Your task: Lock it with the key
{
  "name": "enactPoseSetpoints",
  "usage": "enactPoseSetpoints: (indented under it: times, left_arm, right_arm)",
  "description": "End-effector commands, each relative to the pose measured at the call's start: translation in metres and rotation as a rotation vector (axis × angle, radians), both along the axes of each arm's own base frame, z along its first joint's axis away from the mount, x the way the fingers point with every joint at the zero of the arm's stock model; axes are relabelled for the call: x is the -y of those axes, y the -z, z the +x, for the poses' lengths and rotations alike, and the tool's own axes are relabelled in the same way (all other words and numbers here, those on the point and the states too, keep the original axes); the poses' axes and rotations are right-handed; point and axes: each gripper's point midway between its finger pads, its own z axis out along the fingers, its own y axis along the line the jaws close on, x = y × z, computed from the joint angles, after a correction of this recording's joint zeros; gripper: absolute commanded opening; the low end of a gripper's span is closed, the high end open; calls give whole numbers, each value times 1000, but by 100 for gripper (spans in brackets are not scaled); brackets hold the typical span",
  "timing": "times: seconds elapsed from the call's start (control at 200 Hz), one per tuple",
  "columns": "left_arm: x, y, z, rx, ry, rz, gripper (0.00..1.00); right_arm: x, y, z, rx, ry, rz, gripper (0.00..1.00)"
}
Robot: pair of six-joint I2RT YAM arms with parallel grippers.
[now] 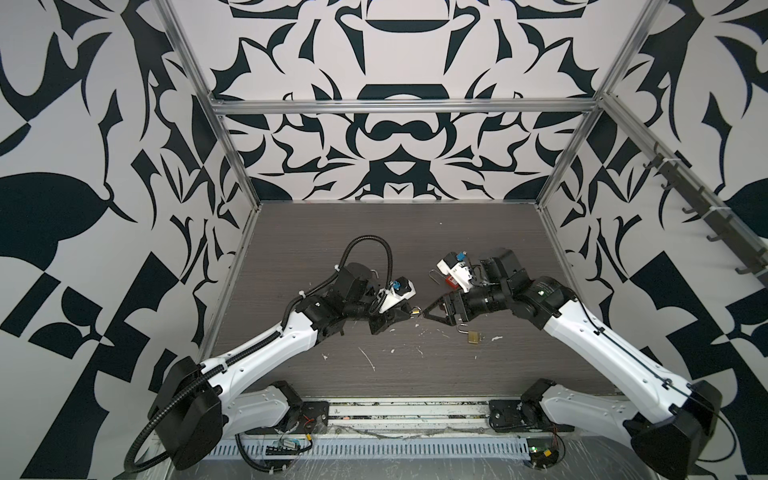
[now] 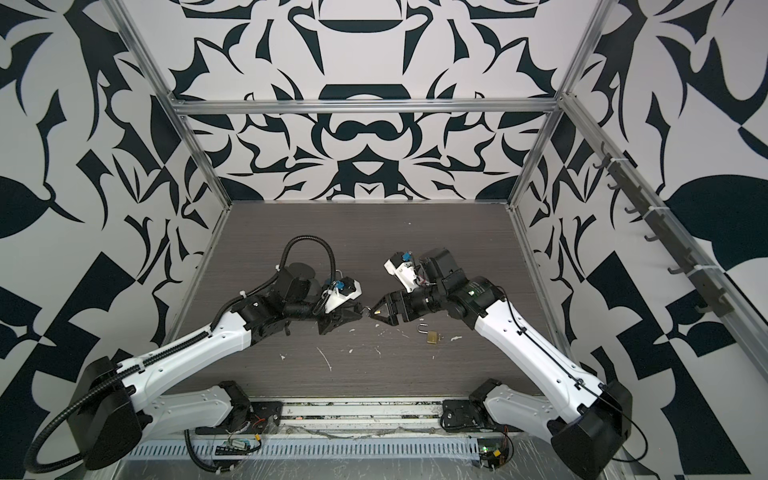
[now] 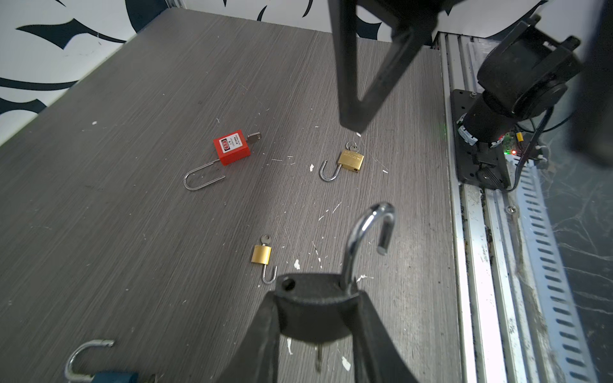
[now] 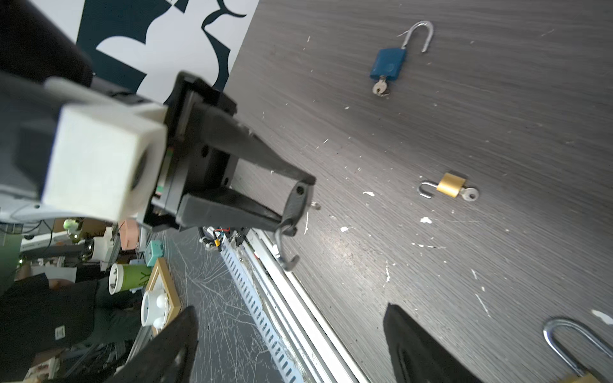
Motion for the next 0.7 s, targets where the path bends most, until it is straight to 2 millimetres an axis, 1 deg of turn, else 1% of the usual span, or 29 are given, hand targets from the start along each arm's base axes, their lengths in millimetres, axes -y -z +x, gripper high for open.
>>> enactPoseSetpoints:
  times: [0.0,0.07,0.14,0.32,0.48,0.57,0.695]
  left_arm:
    - [8,-15,1,-31,36,-51,5]
    - [8,-14,1,-55,43,-51,5]
    - [9,-13,1,-71,52,-49,5]
    - [10,-12,-2,-93,70,-61,5]
    - [10,-12,-6,-100,88,-68,5]
    - [10,-11,-9,-105,103,-65,5]
    - [9,-8,-12,-116,116,-57,5]
  right_arm:
    - [-6,-1,-3,54,-38,0,86]
    - [-4,9,4,65,-9,-46,83]
    - [-3,13,11,78,8,-67,80]
    - [-5,23,27,101,47,-111,76]
    - [-5,38,40,89,80,-160,72]
    - [-6,41,46,96,99,-173,70]
    - [-8,36,54,124,120,-159,70]
